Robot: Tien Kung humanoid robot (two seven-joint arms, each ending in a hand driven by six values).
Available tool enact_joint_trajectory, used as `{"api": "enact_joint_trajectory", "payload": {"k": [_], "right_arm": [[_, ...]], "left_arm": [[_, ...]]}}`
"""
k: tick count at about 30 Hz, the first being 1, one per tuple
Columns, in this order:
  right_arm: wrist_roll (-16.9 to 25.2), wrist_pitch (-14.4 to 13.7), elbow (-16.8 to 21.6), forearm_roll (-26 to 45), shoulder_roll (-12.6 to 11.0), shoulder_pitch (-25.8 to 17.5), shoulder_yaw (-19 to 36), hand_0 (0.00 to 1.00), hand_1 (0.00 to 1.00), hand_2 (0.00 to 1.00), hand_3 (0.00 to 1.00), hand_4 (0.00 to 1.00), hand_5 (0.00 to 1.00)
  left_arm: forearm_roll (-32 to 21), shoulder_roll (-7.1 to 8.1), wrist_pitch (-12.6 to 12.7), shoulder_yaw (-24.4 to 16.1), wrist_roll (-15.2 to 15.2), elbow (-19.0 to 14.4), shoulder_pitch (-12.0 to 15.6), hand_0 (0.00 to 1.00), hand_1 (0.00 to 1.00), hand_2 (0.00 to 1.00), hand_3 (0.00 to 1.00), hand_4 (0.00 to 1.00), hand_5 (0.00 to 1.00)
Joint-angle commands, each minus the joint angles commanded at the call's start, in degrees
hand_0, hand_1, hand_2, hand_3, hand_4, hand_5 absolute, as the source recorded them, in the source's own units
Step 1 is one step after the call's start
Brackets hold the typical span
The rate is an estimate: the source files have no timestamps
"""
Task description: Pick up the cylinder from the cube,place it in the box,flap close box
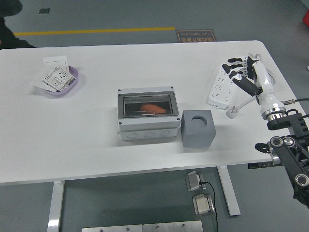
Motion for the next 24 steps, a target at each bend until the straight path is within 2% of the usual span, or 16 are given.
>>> {"api": "enact_joint_trajectory", "payload": {"k": [6,17,24], "right_arm": [[0.18,0.12,-0.63,5.76,0.67,0.21,0.15,0.338,0.406,0.560,0.621,0.933,0.637],[1.24,-0.30,-0.50,10.10,1.16,0.52,-1.75,0.335,0.405,0.585,0.625,0.930,0.636],[1.56,-0.66,0.44,11.32,0.60,0.73,-2.44,0.329,0.401,0.582,0.623,0.929,0.639]], "left_arm": [[0.51,0.12,-0.12,-0.26,0.05,0.00,-0.07,0.641,0.692,0.667,0.673,0.777,0.510],[0.68,0.33,-0.28,-0.39,-0.05,0.00,0.18,0.642,0.693,0.667,0.672,0.775,0.511],[0.97,-0.13,-0.49,-0.71,-0.35,0.00,0.12,0.641,0.692,0.667,0.672,0.774,0.511]]}}
